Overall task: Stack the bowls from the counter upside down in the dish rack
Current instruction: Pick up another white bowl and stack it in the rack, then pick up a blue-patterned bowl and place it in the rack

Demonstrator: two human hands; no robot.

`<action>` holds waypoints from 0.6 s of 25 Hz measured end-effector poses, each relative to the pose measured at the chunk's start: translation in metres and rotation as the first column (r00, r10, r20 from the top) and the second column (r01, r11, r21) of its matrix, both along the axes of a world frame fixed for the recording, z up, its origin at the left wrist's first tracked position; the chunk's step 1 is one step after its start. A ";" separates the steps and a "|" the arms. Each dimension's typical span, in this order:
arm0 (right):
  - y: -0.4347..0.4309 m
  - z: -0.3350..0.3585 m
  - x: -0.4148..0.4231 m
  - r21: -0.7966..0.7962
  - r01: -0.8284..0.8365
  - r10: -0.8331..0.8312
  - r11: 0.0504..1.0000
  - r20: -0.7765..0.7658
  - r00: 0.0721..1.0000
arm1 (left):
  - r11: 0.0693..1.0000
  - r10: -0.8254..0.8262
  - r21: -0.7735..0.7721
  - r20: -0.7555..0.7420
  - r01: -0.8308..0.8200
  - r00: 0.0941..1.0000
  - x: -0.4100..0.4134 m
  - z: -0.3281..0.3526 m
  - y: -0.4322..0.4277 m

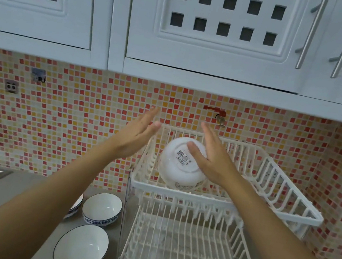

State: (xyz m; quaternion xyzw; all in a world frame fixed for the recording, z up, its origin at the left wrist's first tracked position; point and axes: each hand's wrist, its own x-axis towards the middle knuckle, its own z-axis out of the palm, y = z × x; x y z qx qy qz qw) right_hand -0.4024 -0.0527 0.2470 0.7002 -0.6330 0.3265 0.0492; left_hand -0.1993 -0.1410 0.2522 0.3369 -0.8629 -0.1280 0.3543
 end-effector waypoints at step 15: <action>-0.137 -0.081 0.253 0.279 0.038 -0.108 0.960 0.239 0.965 | 0.906 0.345 0.185 0.196 -0.380 0.918 0.187 -0.077 -0.086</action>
